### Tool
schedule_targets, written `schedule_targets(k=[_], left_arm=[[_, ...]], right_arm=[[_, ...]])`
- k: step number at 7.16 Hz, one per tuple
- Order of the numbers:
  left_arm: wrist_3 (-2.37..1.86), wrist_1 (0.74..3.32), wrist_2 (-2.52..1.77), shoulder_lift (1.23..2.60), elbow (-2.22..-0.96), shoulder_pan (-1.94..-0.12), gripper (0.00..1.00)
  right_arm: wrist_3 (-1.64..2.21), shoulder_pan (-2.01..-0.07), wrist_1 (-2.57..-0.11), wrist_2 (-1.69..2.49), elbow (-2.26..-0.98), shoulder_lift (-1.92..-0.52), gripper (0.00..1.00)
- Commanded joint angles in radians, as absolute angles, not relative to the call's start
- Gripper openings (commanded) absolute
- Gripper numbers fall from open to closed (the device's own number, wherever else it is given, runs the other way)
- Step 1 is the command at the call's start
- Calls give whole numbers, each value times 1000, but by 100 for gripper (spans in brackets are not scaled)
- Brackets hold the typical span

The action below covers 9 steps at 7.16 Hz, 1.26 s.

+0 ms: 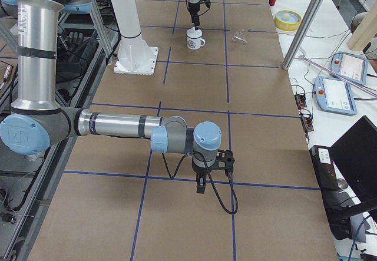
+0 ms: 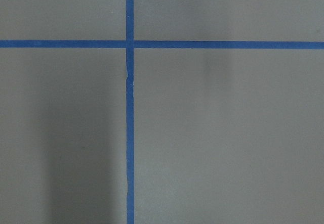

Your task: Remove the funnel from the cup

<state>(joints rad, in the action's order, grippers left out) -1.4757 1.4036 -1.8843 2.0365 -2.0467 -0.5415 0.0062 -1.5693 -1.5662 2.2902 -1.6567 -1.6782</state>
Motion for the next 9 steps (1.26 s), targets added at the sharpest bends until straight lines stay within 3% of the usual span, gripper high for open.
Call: schedule_targets(k=[1, 4, 9], left_arm=[[-1398, 1404, -1885, 2037, -2071, -563, 100], [-992, 1410, -1977, 2023, -2047, -838, 100], [-194, 1431, -2123, 1890, -1763, -1321, 100]], right_arm=[[6, -1569, -1566, 2290, -1657, -1678, 100], [6, -1569, -1566, 2290, -1657, -1678, 100], [6, -1569, -1566, 2290, -1655, -1678, 100]])
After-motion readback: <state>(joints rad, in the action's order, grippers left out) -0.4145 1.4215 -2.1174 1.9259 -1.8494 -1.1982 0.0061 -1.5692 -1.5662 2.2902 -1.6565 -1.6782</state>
